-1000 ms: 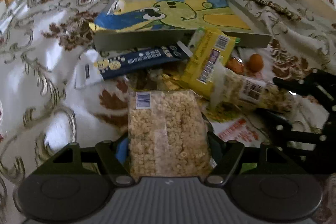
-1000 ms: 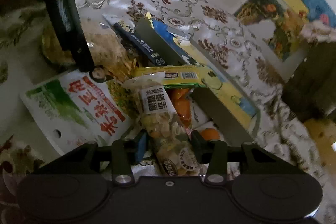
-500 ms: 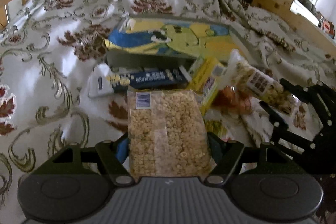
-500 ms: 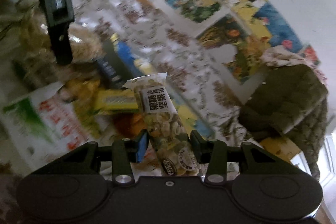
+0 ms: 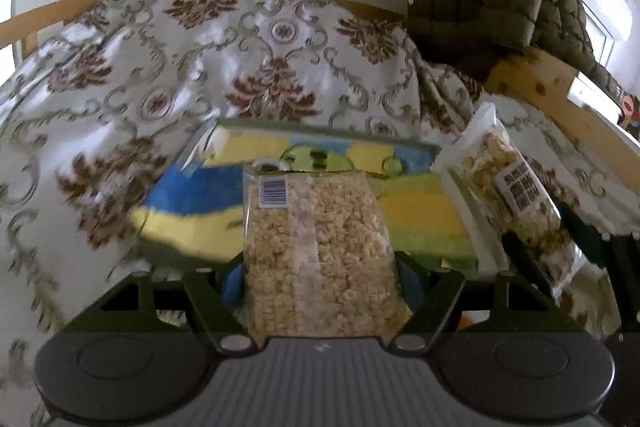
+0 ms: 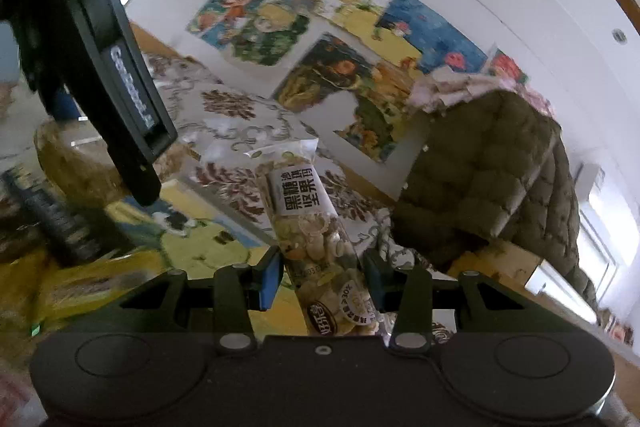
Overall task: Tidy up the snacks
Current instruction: 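Lower both bags into the grey tray and open both tools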
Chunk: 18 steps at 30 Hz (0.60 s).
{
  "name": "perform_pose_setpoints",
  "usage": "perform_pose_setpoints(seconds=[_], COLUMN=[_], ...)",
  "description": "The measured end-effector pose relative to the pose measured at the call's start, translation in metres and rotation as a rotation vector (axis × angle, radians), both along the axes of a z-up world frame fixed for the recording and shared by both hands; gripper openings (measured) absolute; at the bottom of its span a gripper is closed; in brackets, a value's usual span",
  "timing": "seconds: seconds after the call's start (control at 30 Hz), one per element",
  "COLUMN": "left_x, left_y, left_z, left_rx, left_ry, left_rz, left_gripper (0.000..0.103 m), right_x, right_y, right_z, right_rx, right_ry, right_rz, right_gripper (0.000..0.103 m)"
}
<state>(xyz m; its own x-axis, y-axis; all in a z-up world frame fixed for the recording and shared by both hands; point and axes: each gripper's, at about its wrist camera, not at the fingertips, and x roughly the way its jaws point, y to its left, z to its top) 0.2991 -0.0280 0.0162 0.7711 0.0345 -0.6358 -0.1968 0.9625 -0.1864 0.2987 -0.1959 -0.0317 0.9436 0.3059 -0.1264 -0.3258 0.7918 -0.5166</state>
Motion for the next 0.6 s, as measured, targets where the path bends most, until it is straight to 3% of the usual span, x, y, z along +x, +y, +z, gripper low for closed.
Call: perform_pose_setpoints(seconds=[0.17, 0.37, 0.6], left_x=[0.05, 0.103, 0.126], left_y=[-0.003, -0.004, -0.001], left_z=[-0.001, -0.018, -0.047], left_rx=[0.015, -0.017, -0.046], left_ry=[0.021, 0.113, 0.214], left_rz=[0.004, 0.053, 0.101], left_gripper=[0.077, 0.077, 0.077], right_x=[0.037, 0.055, 0.073], right_y=[-0.004, 0.003, 0.011], right_z=[-0.006, -0.018, -0.024], right_rx=[0.028, 0.025, 0.012], right_ry=[0.072, 0.17, 0.267], right_rz=[0.001, 0.027, 0.01], right_gripper=[0.045, 0.045, 0.043])
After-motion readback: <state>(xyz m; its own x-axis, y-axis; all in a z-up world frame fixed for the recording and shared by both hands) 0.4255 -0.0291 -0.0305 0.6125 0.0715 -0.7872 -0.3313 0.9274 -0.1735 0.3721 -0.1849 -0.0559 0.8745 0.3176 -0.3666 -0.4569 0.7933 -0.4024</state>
